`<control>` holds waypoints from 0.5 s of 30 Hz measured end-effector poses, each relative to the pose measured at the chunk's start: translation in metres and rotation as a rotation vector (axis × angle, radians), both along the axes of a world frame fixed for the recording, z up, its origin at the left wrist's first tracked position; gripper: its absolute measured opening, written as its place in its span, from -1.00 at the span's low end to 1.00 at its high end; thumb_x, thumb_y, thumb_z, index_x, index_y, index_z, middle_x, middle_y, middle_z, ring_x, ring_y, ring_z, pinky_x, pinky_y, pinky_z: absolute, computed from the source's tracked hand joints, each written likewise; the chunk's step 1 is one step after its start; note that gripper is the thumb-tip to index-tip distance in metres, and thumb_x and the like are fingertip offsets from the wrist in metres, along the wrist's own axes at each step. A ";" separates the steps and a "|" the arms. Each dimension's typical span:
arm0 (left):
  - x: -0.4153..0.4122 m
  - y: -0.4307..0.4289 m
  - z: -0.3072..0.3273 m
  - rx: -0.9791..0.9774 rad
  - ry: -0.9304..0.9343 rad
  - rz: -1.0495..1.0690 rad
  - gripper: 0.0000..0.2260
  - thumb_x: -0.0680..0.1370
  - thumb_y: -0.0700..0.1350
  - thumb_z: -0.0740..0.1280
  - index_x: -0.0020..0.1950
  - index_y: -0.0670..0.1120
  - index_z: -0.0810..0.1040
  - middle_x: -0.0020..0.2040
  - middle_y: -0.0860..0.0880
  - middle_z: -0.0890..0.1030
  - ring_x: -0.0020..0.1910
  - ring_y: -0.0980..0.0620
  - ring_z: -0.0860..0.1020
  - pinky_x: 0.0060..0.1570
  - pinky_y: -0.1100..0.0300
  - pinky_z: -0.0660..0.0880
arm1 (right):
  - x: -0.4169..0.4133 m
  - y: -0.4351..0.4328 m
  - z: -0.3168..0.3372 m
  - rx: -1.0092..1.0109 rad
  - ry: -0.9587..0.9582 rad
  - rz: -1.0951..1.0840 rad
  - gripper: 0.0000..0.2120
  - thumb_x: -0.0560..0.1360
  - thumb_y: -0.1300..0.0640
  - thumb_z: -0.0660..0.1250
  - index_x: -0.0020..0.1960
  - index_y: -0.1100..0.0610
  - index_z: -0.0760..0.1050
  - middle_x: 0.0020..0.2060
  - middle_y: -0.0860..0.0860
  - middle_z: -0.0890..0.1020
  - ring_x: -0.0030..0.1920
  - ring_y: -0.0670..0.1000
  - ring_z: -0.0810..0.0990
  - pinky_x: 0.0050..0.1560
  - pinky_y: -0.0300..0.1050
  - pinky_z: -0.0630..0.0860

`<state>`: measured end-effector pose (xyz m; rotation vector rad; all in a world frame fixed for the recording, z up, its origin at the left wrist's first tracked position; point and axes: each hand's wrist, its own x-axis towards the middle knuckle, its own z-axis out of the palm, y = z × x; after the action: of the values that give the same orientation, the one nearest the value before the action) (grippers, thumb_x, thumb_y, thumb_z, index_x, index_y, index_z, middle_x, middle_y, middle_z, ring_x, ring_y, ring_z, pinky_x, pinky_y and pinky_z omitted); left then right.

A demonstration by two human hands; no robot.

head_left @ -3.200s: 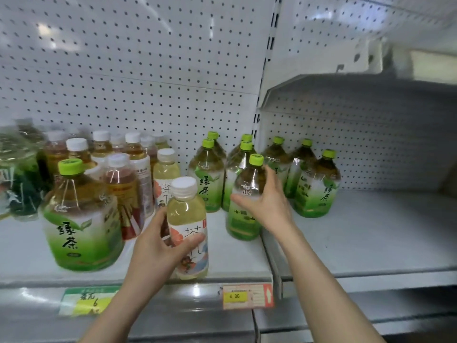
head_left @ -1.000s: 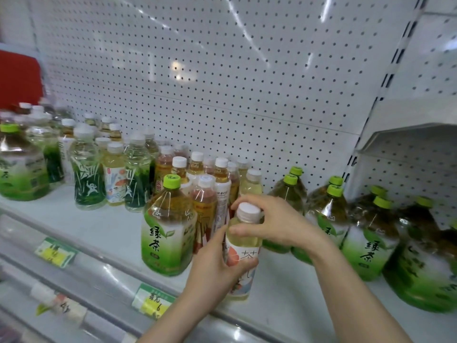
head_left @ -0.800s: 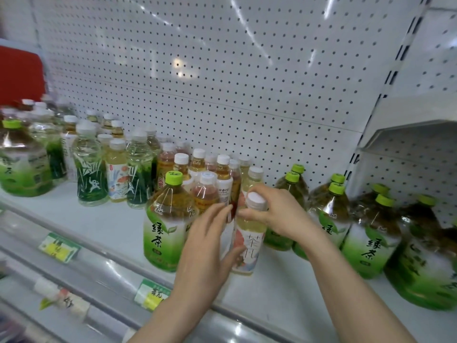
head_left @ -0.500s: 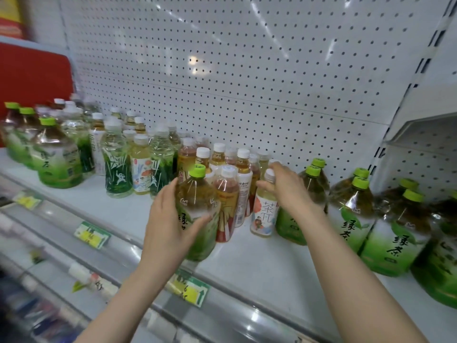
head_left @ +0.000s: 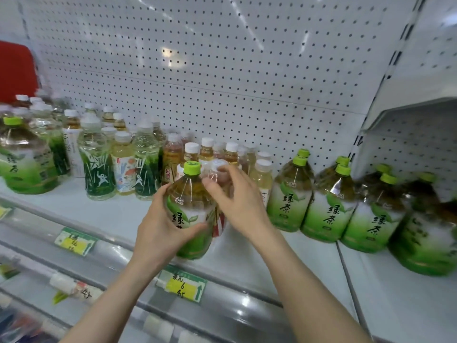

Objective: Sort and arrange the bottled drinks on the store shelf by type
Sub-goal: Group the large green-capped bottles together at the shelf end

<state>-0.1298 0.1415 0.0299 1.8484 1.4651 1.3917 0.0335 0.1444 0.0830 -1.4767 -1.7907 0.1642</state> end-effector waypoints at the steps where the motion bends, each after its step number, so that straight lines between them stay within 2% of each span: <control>1: 0.004 -0.004 0.000 0.011 0.000 -0.001 -0.07 0.17 0.18 0.60 0.43 0.09 0.22 0.11 0.23 0.42 0.06 0.17 0.44 0.06 0.21 0.40 | -0.008 -0.003 -0.002 -0.044 -0.002 0.041 -0.37 0.44 -0.43 0.18 0.34 -0.06 0.39 0.25 -0.08 0.53 0.24 -0.04 0.51 0.26 0.05 0.47; 3: 0.018 -0.014 -0.002 0.014 -0.009 -0.037 -0.07 0.17 0.21 0.58 0.43 0.09 0.22 0.12 0.22 0.42 0.06 0.18 0.44 0.04 0.22 0.39 | -0.011 -0.006 -0.005 -0.075 -0.028 0.043 -0.29 0.37 -0.49 0.17 0.34 -0.06 0.39 0.27 -0.06 0.53 0.25 0.01 0.51 0.25 0.13 0.48; 4: 0.027 -0.018 -0.003 0.008 -0.019 -0.068 -0.06 0.17 0.22 0.58 0.44 0.10 0.21 0.14 0.23 0.41 0.08 0.19 0.44 0.05 0.22 0.40 | -0.007 -0.009 -0.005 -0.077 -0.009 0.027 -0.31 0.38 -0.47 0.18 0.34 -0.06 0.40 0.26 -0.06 0.54 0.25 0.01 0.51 0.25 0.13 0.47; 8: 0.065 -0.020 -0.013 0.024 -0.004 -0.232 -0.09 0.17 0.26 0.57 0.42 0.15 0.23 0.29 0.24 0.43 0.21 0.18 0.46 0.19 0.15 0.46 | 0.037 -0.034 0.001 -0.051 0.117 -0.032 -0.59 0.52 -0.24 0.28 0.24 -0.02 0.51 0.09 -0.07 0.62 0.09 -0.04 0.58 0.16 0.05 0.53; 10: 0.085 -0.020 -0.016 0.018 0.029 -0.352 -0.13 0.19 0.29 0.53 0.43 0.15 0.27 0.29 0.24 0.45 0.21 0.20 0.48 0.17 0.18 0.48 | 0.069 -0.051 0.004 -0.061 0.110 -0.083 -0.64 0.54 -0.20 0.29 0.22 -0.02 0.51 0.07 -0.08 0.62 0.07 -0.06 0.58 0.14 -0.03 0.53; 12: 0.107 -0.023 -0.015 0.022 0.062 -0.456 -0.19 0.26 0.37 0.43 0.44 0.16 0.29 0.30 0.22 0.47 0.20 0.22 0.49 0.14 0.18 0.51 | 0.106 -0.070 0.006 -0.074 0.095 -0.156 -0.70 0.55 -0.17 0.29 0.17 -0.03 0.50 0.00 -0.11 0.62 -0.01 -0.11 0.58 0.00 -0.15 0.50; 15: 0.139 -0.023 -0.009 0.126 0.146 -0.506 -0.34 0.41 0.39 0.24 0.41 0.08 0.39 0.31 0.11 0.50 0.23 0.13 0.50 0.19 0.09 0.50 | 0.167 -0.098 0.010 -0.109 0.062 -0.283 -0.73 0.55 -0.14 0.30 0.13 0.01 0.52 -0.07 -0.15 0.61 -0.08 -0.17 0.57 -0.16 -0.32 0.42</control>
<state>0.0089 0.1188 0.0207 2.2366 0.8853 1.1367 0.2007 0.0469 0.0929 -1.7650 -1.5255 0.1635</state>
